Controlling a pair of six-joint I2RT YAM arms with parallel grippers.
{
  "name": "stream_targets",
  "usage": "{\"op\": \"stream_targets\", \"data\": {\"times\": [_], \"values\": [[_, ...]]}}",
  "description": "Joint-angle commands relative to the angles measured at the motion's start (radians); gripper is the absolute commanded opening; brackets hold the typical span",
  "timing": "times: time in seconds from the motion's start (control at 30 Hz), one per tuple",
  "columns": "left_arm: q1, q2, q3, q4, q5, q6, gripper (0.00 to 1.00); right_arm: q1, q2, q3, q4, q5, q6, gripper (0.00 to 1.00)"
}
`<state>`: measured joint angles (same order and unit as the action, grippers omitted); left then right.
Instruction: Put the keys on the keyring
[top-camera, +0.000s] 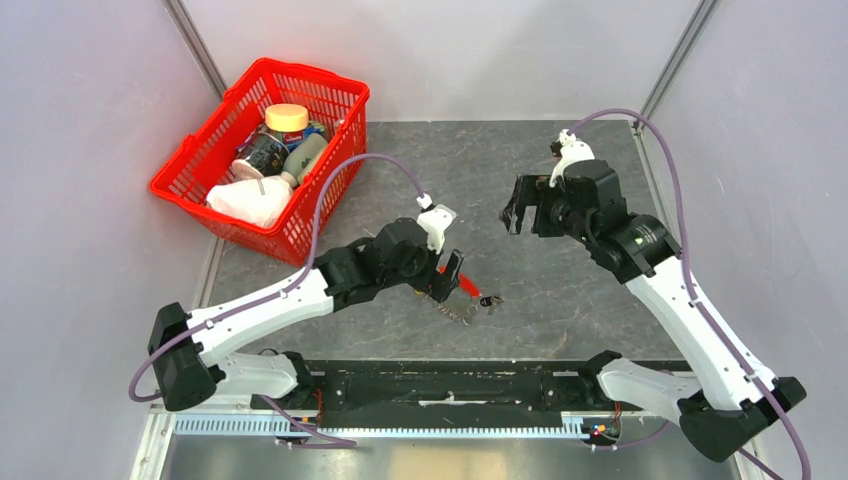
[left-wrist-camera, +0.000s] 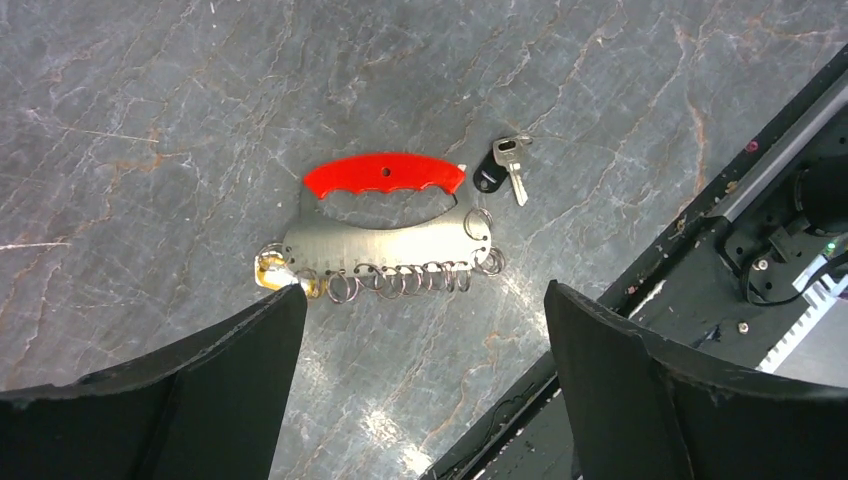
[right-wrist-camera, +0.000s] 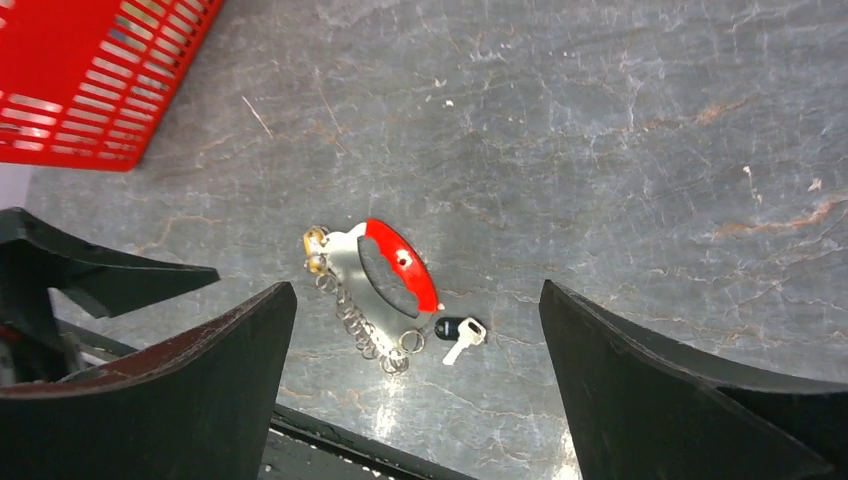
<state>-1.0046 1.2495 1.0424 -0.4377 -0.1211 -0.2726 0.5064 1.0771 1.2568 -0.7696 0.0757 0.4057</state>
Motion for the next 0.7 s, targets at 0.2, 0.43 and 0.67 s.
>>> {"op": "stream_targets", "data": {"times": [0.2,0.43,0.67], "values": [[-0.001,-0.089,-0.099,0.105,0.117,-0.071,0.96,-0.002,-0.050,0.023,-0.046,-0.072,-0.006,0.99],[-0.001,-0.063,-0.149,0.128,0.133,-0.090,0.87,-0.001,-0.022,-0.038,-0.070,-0.163,-0.011,0.94],[-0.001,0.002,-0.169,0.174,0.148,-0.103,0.75,0.009,-0.041,-0.148,-0.044,-0.250,0.016,0.91]]}}
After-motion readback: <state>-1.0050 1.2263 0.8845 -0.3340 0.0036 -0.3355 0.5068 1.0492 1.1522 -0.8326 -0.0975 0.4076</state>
